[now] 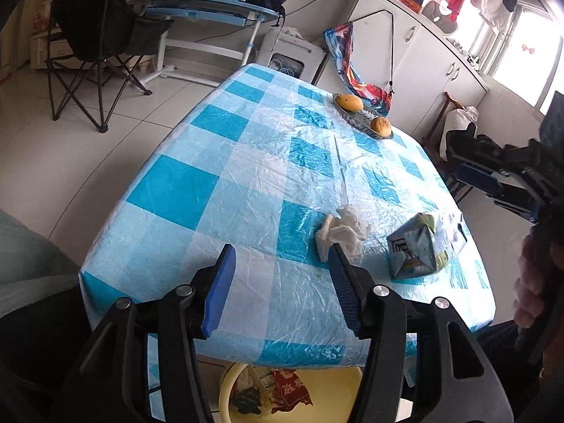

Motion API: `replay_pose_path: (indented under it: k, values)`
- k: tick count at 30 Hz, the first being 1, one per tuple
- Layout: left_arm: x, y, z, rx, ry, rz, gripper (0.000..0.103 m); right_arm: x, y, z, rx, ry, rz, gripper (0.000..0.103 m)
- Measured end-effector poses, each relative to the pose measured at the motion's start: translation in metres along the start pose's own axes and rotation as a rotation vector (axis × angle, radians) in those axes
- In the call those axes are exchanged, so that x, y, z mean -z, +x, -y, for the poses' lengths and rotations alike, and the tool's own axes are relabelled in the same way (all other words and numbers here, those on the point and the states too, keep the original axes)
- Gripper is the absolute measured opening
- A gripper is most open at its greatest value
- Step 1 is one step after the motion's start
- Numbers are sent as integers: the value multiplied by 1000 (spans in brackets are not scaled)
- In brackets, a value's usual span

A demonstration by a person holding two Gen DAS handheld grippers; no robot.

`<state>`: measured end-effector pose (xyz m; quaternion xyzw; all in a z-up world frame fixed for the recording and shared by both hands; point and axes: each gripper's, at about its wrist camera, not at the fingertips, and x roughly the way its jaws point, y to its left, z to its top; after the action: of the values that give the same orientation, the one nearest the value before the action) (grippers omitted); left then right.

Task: Collect trash
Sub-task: 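Move the right gripper to the juice carton and white tissue, then grasp the white juice carton with the right gripper and lift it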

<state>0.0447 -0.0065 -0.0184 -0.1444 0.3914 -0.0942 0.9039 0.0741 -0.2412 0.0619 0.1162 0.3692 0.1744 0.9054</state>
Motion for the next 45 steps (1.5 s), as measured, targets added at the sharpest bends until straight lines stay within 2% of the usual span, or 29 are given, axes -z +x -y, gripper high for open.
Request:
replay_pose_path:
  k: [2, 6, 10, 13, 18, 21, 23, 24, 25, 30, 37, 42, 45]
  values:
    - [0, 0, 7, 7, 23, 2, 52, 10, -10, 11, 17, 41, 3, 75]
    - [3, -1, 18, 14, 64, 4, 54, 40, -9, 38, 29, 131, -60, 75]
    - [5, 1, 22, 16, 73, -6, 54, 57, 4, 59, -41, 291, -116, 75]
    - [6, 1, 25, 14, 81, -5, 54, 57, 13, 62, -106, 369, -133, 75]
    - [4, 3, 26, 16, 78, -8, 54, 62, 33, 73, -169, 574, -119, 75]
    - [1, 3, 27, 19, 86, -4, 54, 61, 36, 74, -135, 615, -52, 69]
    - [0, 3, 28, 20, 90, -5, 54, 60, 41, 77, -126, 634, -44, 55]
    - [0, 4, 27, 19, 91, -7, 54, 59, 44, 78, -126, 634, -49, 47]
    - [1, 5, 27, 19, 90, -10, 54, 59, 47, 79, -125, 633, -50, 44]
    - [2, 6, 28, 17, 93, -17, 54, 49, 49, 79, -160, 603, -42, 37]
    - [2, 8, 29, 14, 98, -21, 54, 32, 17, 80, -158, 512, -38, 28]
    - [2, 11, 30, 15, 99, -27, 54, 17, -11, 72, -37, 329, -53, 28]
    - [2, 14, 33, 16, 108, -32, 54, 8, -20, 46, 102, 111, -59, 28]
